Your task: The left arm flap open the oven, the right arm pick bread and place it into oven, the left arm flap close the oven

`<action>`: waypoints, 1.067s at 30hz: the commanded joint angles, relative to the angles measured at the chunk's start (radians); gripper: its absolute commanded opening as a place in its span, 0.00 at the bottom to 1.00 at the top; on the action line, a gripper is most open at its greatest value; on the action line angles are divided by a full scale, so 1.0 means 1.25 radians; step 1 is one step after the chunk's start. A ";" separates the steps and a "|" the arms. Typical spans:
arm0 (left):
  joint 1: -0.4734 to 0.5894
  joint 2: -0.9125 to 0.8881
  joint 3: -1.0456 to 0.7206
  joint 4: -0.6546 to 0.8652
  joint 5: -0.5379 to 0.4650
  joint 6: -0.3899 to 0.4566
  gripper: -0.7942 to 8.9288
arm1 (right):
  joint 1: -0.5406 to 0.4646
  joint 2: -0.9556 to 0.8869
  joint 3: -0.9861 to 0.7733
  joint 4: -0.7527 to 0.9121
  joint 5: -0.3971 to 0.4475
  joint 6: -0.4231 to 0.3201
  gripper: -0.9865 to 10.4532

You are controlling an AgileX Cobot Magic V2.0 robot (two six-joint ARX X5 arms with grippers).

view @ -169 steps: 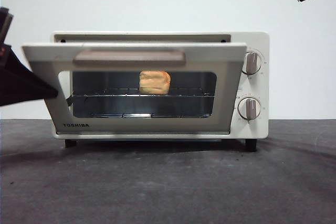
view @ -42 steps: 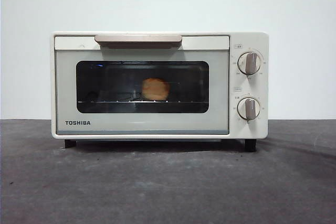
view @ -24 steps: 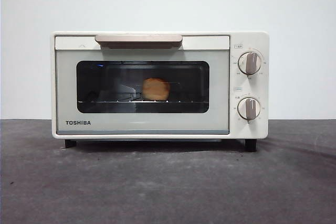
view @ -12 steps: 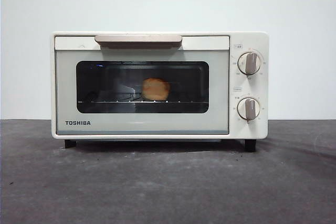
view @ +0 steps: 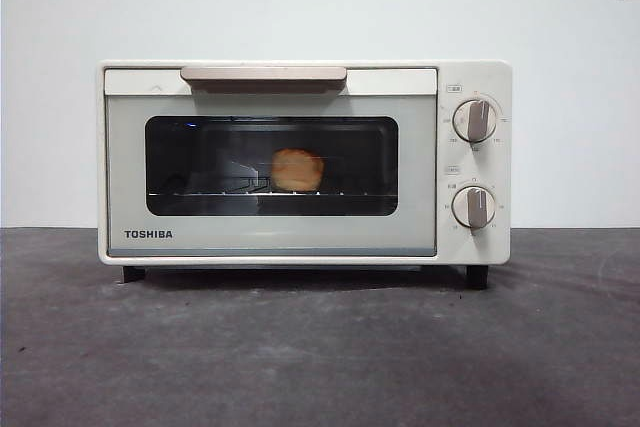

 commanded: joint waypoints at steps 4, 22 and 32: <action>0.002 -0.001 -0.016 -0.003 0.000 0.001 0.10 | -0.136 -0.129 -0.141 0.108 -0.001 -0.024 0.09; 0.002 -0.001 -0.016 -0.003 0.000 0.001 0.10 | -0.277 -0.386 -0.400 0.143 -0.002 -0.016 0.09; 0.002 -0.001 -0.016 -0.003 0.000 0.001 0.10 | -0.277 -0.395 -0.399 0.022 -0.001 -0.023 0.09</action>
